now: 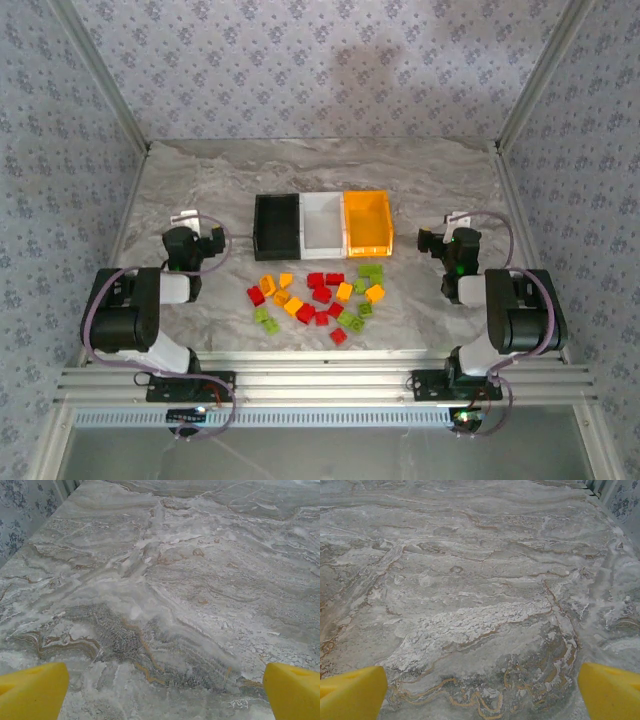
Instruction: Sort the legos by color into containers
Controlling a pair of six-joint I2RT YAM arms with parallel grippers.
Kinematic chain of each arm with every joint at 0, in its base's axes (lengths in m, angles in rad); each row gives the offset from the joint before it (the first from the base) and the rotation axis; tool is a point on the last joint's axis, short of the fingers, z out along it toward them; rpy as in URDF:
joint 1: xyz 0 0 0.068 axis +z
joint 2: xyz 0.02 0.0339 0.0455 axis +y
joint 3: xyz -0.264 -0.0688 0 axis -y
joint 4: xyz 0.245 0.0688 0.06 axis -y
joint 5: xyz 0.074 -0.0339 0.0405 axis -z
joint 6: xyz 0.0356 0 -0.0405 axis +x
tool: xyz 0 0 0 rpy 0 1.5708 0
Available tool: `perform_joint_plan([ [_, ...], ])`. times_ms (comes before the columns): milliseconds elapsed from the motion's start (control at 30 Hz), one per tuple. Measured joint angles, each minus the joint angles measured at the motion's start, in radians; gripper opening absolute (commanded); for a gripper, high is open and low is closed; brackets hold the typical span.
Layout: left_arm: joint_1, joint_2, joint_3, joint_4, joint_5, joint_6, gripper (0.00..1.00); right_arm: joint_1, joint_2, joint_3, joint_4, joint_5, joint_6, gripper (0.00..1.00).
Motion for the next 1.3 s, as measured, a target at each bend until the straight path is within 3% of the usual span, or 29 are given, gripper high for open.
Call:
perform_joint_plan([
  [1100,0.000,0.000,0.000,-0.001,-0.001,0.000,1.00,-0.009,0.000,0.001,-0.004,-0.009,0.001,1.00],
  [1300,0.000,-0.082,0.084,-0.200,-0.031,-0.005,1.00,-0.011,-0.117,0.120,-0.254,0.047,0.016,1.00],
])
